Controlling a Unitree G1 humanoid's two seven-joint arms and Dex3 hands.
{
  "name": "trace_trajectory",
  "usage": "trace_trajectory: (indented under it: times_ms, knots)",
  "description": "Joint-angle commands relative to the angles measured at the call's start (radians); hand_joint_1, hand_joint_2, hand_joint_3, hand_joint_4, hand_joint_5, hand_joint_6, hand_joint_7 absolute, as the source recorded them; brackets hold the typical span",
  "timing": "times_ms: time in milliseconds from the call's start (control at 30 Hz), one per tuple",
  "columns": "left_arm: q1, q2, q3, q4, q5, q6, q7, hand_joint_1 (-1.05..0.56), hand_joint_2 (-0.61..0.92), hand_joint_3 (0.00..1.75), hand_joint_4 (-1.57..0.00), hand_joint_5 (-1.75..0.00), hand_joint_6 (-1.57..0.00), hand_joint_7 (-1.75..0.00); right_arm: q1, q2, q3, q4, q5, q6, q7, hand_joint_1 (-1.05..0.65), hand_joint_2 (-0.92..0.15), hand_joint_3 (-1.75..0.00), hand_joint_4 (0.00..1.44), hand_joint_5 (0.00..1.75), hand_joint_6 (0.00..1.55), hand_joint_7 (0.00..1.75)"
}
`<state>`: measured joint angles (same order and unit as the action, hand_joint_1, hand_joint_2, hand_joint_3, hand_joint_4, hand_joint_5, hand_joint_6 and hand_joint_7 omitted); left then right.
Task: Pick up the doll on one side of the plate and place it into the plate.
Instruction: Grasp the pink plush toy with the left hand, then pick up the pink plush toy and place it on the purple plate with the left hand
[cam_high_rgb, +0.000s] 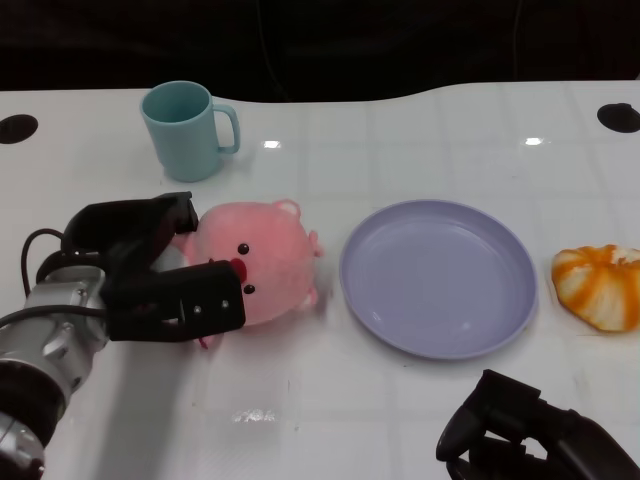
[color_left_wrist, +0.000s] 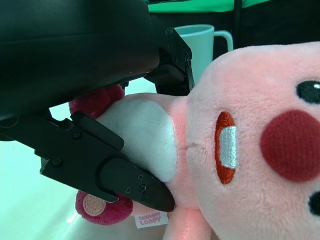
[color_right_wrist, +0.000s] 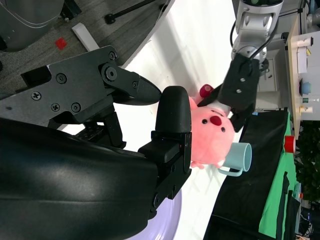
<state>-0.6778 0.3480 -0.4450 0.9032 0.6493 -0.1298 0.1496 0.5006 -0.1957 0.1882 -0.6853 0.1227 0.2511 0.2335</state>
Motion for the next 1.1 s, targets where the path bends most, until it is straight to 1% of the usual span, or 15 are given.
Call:
trace_trajectory:
  times_ms: [33, 67, 100, 200, 233, 300, 433, 600, 667, 767, 800, 900, 933, 1000, 1100]
  knots:
    - [0.045, 0.030, 0.056, -0.112, -0.053, 0.029, -0.051, -0.21, 0.92, 0.29, -0.76, -1.75, -0.62, -1.75, -0.002, -0.004, -0.018, -0.002, 0.013, 0.006, -0.001, -0.22, -0.82, -0.73, 0.65, 1.75, 0.42, 1.69]
    - [0.063, 0.034, 0.073, -0.152, -0.069, 0.032, -0.063, -0.17, 0.84, 0.43, -0.80, -1.75, -0.66, -1.75, -0.002, -0.006, -0.019, -0.002, 0.014, 0.008, -0.001, -0.21, -0.83, -0.73, 0.65, 1.75, 0.42, 1.69]
    - [0.082, 0.037, 0.088, -0.200, -0.081, 0.044, -0.077, -0.15, 0.71, 0.68, -0.84, -1.75, -0.68, -1.75, -0.002, -0.008, -0.020, 0.001, 0.012, 0.004, 0.001, -0.21, -0.83, -0.73, 0.65, 1.75, 0.41, 1.69]
    - [0.126, 0.046, 0.113, -0.324, -0.091, 0.084, -0.117, -0.14, 0.62, 0.91, -0.88, -1.75, -0.72, -1.75, -0.002, -0.010, -0.023, 0.009, 0.013, -0.013, 0.007, -0.20, -0.83, -0.72, 0.65, 1.75, 0.42, 1.70]
    - [0.137, 0.047, 0.122, -0.358, -0.096, 0.088, -0.127, -0.14, 0.61, 0.94, -0.90, -1.75, -0.73, -1.75, -0.002, -0.009, -0.024, 0.010, 0.013, -0.013, 0.008, -0.20, -0.83, -0.72, 0.66, 1.75, 0.42, 1.70]
    - [0.152, 0.045, 0.136, -0.414, -0.100, 0.097, -0.144, -0.14, 0.59, 0.97, -0.90, -1.75, -0.74, -1.75, -0.002, -0.009, -0.025, 0.009, 0.009, -0.010, 0.006, -0.21, -0.83, -0.72, 0.66, 1.75, 0.42, 1.70]
    - [0.168, 0.027, 0.157, -0.517, -0.108, 0.164, -0.190, -0.15, 0.57, 0.97, -0.90, -1.75, -0.73, -1.75, 0.000, -0.009, -0.023, 0.002, 0.004, -0.005, 0.005, -0.21, -0.83, -0.71, 0.66, 1.75, 0.42, 1.70]
    - [0.157, -0.007, 0.157, -0.578, -0.124, 0.209, -0.226, -0.15, 0.55, 1.02, -0.92, -1.75, -0.73, -1.75, 0.004, -0.007, -0.019, 0.005, 0.002, -0.011, 0.006, -0.20, -0.83, -0.71, 0.65, 1.75, 0.42, 1.70]
    - [0.137, -0.034, 0.145, -0.581, -0.120, 0.222, -0.233, -0.15, 0.50, 1.12, -0.92, -1.75, -0.76, -1.75, 0.005, -0.006, -0.017, 0.005, 0.003, -0.008, 0.006, -0.20, -0.83, -0.71, 0.65, 1.75, 0.42, 1.70]
    - [0.103, -0.072, 0.124, -0.567, -0.107, 0.227, -0.241, -0.16, 0.48, 1.16, -0.93, -1.75, -0.76, -1.75, 0.004, -0.006, -0.013, 0.006, 0.000, -0.009, 0.006, -0.20, -0.83, -0.71, 0.64, 1.75, 0.42, 1.71]
    - [0.089, -0.084, 0.115, -0.558, -0.102, 0.222, -0.241, -0.16, 0.47, 1.15, -0.93, -1.75, -0.75, -1.75, 0.004, -0.006, -0.010, 0.006, -0.002, -0.009, 0.005, -0.20, -0.83, -0.71, 0.64, 1.75, 0.42, 1.71]
    - [0.046, -0.118, 0.087, -0.522, -0.091, 0.211, -0.241, -0.17, 0.48, 1.03, -0.92, -1.75, -0.73, -1.75, 0.004, -0.003, -0.004, 0.007, -0.004, -0.010, 0.003, -0.20, -0.83, -0.71, 0.64, 1.75, 0.42, 1.71]
    - [0.032, -0.129, 0.078, -0.509, -0.087, 0.210, -0.241, -0.19, 0.50, 0.99, -0.90, -1.75, -0.76, -1.64, 0.003, -0.001, -0.001, 0.008, -0.004, -0.010, 0.002, -0.20, -0.84, -0.71, 0.64, 1.75, 0.42, 1.71]
    - [0.007, -0.155, 0.059, -0.486, -0.077, 0.214, -0.235, -0.19, 0.49, 1.01, -0.91, -1.75, -0.77, -1.66, 0.003, 0.000, 0.005, 0.007, -0.005, -0.009, -0.001, -0.20, -0.84, -0.71, 0.64, 1.75, 0.42, 1.71]
    - [-0.030, -0.201, 0.036, -0.448, -0.060, 0.211, -0.214, -0.20, 0.48, 1.08, -0.94, -1.75, -0.78, -1.74, 0.003, 0.003, 0.017, 0.002, -0.008, -0.004, -0.006, -0.19, -0.84, -0.71, 0.65, 1.75, 0.42, 1.71]
